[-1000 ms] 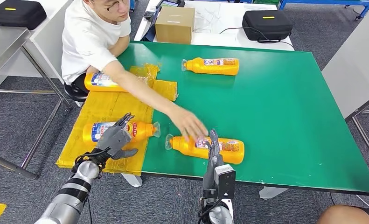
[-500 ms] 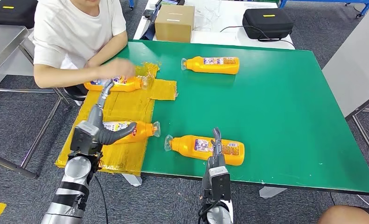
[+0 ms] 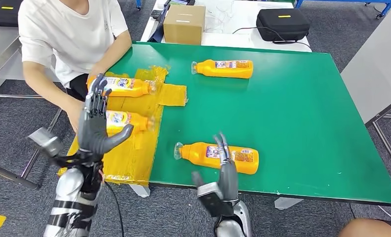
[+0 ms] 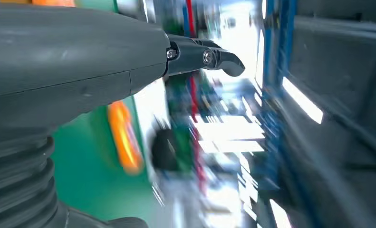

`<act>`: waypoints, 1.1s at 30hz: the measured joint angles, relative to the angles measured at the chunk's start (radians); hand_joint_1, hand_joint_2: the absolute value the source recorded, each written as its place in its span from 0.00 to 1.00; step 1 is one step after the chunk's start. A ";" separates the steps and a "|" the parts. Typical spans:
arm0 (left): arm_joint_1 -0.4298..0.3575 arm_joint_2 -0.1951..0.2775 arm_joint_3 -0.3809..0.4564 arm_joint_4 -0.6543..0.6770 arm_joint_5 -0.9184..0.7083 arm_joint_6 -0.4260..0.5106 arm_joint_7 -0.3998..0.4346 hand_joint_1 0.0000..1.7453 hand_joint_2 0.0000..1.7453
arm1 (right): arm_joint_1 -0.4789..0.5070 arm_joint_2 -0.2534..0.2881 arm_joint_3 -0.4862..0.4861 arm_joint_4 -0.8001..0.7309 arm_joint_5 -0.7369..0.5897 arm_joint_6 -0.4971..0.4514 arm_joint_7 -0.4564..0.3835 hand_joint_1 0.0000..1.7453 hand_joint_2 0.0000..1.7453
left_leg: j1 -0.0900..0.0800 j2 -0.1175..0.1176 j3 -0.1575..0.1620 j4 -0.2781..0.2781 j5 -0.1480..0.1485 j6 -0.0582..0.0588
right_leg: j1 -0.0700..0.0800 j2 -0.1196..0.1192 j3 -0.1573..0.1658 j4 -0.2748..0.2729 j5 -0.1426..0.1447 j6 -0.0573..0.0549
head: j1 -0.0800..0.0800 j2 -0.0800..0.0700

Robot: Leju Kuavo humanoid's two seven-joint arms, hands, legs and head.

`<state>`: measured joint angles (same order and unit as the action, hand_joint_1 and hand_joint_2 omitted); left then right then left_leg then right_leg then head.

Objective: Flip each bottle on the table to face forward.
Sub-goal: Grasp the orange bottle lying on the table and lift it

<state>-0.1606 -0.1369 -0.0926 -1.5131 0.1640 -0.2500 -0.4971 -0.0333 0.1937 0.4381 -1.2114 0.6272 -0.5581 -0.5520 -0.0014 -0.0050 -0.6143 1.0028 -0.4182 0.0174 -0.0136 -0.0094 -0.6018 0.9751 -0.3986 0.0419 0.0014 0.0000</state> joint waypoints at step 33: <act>0.172 0.002 0.048 -0.157 -0.044 -0.064 -0.048 0.00 1.00 | -0.287 -0.230 -0.122 0.356 0.466 0.238 0.298 0.00 1.00 | 0.000 0.001 0.000 0.000 -0.001 0.002 | 0.000 0.001 0.000 -0.001 0.001 0.001 | 0.000 0.000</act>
<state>0.0115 -0.1352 -0.0447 -1.6699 0.1200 -0.3136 -0.5454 -0.3199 -0.0365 0.3165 -0.8556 1.0929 -0.3203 -0.2536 -0.0015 -0.0043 -0.6146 1.0032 -0.4191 0.0196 -0.0135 -0.0089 -0.6020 0.9743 -0.3976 0.0432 0.0014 0.0000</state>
